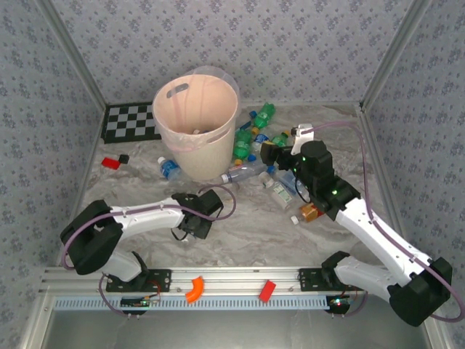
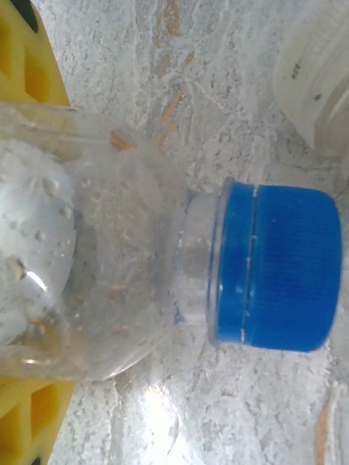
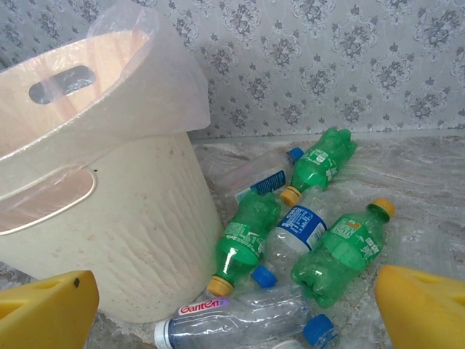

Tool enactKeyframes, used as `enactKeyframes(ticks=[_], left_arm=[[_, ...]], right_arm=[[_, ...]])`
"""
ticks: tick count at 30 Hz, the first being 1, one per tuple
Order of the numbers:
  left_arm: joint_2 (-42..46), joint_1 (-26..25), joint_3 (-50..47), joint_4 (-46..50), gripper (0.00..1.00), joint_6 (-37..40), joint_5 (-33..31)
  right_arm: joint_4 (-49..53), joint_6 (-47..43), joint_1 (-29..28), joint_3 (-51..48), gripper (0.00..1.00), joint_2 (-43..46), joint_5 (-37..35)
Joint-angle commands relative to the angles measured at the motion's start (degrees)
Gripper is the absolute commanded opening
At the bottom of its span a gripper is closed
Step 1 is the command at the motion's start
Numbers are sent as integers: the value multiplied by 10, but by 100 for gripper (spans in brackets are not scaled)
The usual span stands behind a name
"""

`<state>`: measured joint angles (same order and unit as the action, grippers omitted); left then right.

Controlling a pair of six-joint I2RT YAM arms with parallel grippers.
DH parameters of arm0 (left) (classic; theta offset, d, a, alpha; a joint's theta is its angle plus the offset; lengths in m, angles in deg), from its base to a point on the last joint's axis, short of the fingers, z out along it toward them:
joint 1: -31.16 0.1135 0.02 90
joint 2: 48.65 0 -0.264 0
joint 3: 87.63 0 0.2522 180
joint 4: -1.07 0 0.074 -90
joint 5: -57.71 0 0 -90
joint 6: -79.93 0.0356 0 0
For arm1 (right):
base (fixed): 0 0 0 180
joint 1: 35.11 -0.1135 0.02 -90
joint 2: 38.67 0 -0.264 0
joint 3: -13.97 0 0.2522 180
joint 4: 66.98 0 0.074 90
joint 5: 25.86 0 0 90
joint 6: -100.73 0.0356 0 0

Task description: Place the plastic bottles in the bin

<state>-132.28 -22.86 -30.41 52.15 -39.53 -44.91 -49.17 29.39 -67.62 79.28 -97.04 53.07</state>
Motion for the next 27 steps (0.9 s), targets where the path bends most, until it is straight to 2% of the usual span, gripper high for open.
enactKeyframes(ticks=[1,15,23,27], left_arm=[[26,-3,20,13,56,-1,1],[135,-23,123,102,56,4,-24],[181,-23,218,92,58,74,-60],[179,-5,269,71,57,102,-76]], right_arm=[[-7,3,-6,-3,100,14,-3],[-8,4,-11,-16,100,34,-13],[-40,-1,-25,-49,100,65,21],[-57,-5,-40,-66,100,81,36]])
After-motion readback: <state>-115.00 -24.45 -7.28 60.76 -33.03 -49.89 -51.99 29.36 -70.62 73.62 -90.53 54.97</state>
